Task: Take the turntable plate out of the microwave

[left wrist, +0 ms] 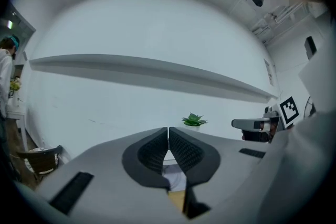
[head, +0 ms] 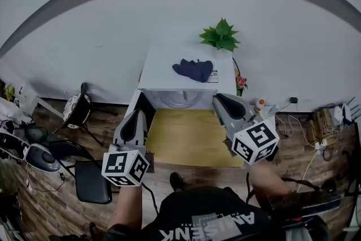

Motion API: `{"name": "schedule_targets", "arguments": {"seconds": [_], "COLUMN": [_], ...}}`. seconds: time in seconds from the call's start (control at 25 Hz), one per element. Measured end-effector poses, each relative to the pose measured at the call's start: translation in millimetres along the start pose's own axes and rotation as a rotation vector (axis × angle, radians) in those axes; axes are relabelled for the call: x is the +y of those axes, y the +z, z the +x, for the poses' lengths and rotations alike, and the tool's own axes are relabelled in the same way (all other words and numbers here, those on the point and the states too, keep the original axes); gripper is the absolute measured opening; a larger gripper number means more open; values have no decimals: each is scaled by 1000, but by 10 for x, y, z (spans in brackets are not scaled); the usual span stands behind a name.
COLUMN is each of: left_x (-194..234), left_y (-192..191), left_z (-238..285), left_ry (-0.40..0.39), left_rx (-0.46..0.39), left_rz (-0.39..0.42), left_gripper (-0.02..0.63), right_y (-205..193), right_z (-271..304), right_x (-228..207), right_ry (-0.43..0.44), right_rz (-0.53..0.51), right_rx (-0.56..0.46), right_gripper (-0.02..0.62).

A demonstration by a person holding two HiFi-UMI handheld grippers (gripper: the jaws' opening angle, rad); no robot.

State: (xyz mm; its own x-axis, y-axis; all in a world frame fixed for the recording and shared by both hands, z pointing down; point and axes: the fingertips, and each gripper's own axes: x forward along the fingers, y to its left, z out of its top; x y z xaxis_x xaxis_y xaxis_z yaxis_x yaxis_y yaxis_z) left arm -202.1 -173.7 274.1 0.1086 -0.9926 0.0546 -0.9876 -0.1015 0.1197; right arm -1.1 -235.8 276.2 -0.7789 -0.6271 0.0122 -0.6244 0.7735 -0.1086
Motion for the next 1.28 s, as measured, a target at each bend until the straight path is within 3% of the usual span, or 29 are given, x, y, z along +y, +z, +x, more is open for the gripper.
{"name": "schedule_targets", "arguments": {"seconds": [0.4,0.56,0.72,1.0,1.16,1.28], "left_x": [447,473,460,397,415,510], "left_y": [-278,-458,-799,-1273,-1705,-1995], "left_z": [571,731,866,1048,1160,1300], "left_ry": [-160,-225,-264,-237,-174,-113], "left_rx": [83,111,189,285,360,372], "left_rz": [-55,-106,-188,-187,-274,-349], "left_gripper": [6,92,115,178,178,178], "right_y": [-228,-376,-602,-1096,-1429,-1623], "right_z": [698,858,943,1097,1120,1146], "right_x": [68,72,51,-62,-148,-180], "right_ry": [-84,-125,-169,-143,-104,-54], "right_rz": [33,63,106,195,250,275], "right_rx": [33,42,62,142,202,238], "right_gripper": [35,65,93,136,171,187]}}
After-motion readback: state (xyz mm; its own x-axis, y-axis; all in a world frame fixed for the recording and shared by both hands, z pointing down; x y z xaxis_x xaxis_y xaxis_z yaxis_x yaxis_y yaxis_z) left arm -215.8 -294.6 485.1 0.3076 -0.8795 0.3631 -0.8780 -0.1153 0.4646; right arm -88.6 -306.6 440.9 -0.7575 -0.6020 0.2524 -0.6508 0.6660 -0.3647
